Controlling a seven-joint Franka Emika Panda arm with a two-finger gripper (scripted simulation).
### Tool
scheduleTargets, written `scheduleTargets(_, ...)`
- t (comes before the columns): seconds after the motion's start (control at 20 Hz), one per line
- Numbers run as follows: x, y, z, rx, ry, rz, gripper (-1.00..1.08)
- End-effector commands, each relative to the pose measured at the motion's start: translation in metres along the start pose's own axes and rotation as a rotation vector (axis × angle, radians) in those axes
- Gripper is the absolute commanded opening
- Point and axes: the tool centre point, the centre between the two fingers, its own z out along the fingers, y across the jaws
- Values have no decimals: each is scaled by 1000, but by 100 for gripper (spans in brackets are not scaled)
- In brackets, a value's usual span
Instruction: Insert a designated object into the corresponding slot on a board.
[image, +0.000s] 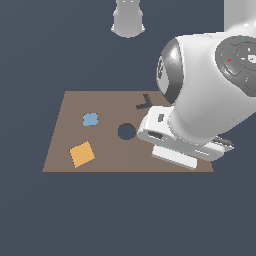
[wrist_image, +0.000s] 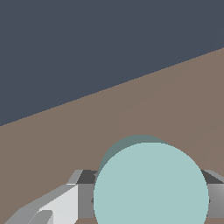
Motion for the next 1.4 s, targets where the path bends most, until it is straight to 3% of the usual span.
scheduleTargets(0.0, 0, 0, 0, 0, 0, 0, -100)
scheduleTargets(0.35, 2, 2, 0, 0, 0, 30, -100)
scheduleTargets(0.7, 9, 8, -1, 0, 0, 142, -100)
scheduleTargets(1.35, 28, 37, -3, 1, 0, 569, -100)
